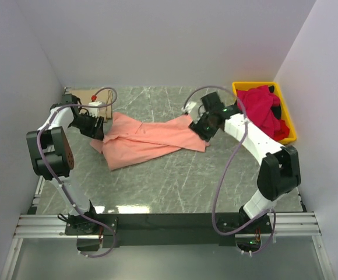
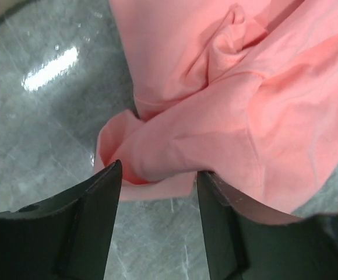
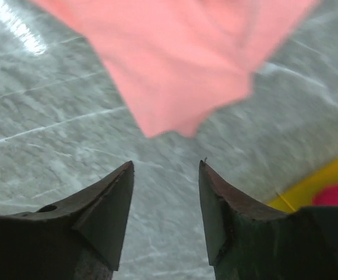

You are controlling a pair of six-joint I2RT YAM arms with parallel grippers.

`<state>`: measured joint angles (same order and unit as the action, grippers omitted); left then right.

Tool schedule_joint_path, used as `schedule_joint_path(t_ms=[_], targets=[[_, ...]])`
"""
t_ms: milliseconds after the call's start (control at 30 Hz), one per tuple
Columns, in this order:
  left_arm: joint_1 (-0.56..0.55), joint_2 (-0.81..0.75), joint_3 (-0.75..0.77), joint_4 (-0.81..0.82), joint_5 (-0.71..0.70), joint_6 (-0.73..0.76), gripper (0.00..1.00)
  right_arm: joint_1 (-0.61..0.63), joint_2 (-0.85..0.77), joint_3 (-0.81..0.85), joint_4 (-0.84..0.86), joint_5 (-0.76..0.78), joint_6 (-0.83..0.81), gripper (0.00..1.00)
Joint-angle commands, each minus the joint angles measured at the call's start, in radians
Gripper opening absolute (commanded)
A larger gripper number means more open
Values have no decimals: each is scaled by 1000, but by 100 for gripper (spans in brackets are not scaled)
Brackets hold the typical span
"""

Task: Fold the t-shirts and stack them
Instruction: Flatten the tshirt out

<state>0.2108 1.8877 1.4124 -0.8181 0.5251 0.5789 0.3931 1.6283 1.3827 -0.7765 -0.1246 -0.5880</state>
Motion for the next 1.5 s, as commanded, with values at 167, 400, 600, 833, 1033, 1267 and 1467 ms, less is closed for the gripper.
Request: schedule_joint_path(t_ms=[167, 400, 600, 833, 1033, 1267, 1467], targets=[[91, -75, 29, -56, 49, -34, 68, 110, 133, -148, 172, 118, -53, 61], [130, -85, 27, -70, 44, -44, 78, 133, 188, -191, 223, 123, -52, 56], [125, -140, -53, -20, 20, -13, 76, 133, 141, -218, 221, 140, -56, 0], [119, -226, -202, 45, -54, 131, 76, 116, 58, -169, 135, 128, -47, 0], [124, -209, -135, 74, -25, 0, 73, 90, 24, -77, 69, 108, -38, 0], [111, -243, -121, -64, 157, 189, 62, 46, 33, 2, 8, 80, -45, 0], [15, -372, -232, 43, 86, 181, 72, 41, 59, 15, -92, -3, -32, 26]])
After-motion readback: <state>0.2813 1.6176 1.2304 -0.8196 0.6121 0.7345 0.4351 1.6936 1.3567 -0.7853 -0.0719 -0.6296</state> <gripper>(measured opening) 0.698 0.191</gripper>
